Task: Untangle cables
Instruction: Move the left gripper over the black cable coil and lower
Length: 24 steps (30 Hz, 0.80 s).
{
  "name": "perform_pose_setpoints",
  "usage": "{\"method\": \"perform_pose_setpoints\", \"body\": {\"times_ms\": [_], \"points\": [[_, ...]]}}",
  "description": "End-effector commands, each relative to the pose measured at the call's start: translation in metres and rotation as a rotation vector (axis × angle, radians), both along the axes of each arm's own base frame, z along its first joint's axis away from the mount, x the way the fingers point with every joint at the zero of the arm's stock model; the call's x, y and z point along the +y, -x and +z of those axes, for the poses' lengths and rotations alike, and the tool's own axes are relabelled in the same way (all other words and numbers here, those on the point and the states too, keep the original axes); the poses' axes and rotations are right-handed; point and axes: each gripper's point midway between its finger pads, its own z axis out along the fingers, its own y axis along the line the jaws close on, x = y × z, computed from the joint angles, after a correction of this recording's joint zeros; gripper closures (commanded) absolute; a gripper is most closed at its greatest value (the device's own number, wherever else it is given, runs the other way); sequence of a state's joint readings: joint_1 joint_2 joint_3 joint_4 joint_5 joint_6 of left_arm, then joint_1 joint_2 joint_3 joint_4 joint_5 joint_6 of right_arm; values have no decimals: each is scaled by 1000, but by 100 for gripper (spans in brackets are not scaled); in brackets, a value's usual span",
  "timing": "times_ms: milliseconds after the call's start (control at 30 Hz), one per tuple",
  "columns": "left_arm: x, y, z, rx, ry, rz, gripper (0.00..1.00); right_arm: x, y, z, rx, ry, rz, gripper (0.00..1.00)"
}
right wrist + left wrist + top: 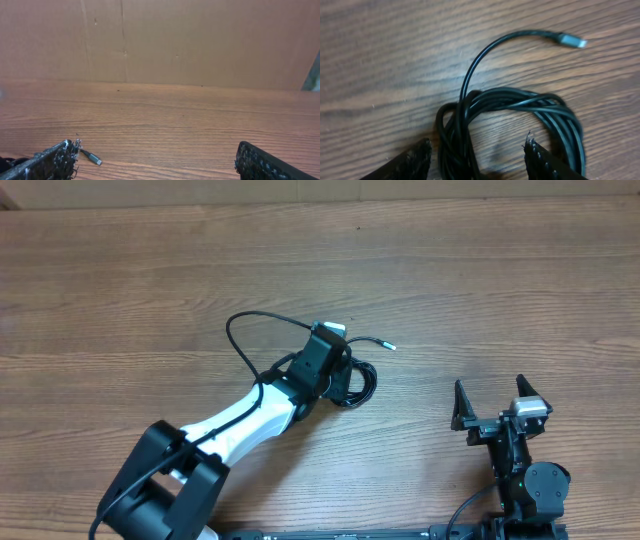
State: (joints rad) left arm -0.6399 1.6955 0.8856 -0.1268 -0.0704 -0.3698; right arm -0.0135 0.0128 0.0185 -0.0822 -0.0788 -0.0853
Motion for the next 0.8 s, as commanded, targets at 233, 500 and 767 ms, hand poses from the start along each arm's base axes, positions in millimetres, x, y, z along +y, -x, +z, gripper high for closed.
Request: {"method": "perform_pose_setpoints", "body": {"times_ms": [233,500,767], "points": [[4,1,-37,112,33,172,51,-1,0,-2,-3,-3,-6,0],[7,-6,-32,96,48,185,96,-1,0,-2,-3,-3,-6,0],[54,-14,2,164,196,525,96,-1,0,-2,-3,-3,-6,0]]}}
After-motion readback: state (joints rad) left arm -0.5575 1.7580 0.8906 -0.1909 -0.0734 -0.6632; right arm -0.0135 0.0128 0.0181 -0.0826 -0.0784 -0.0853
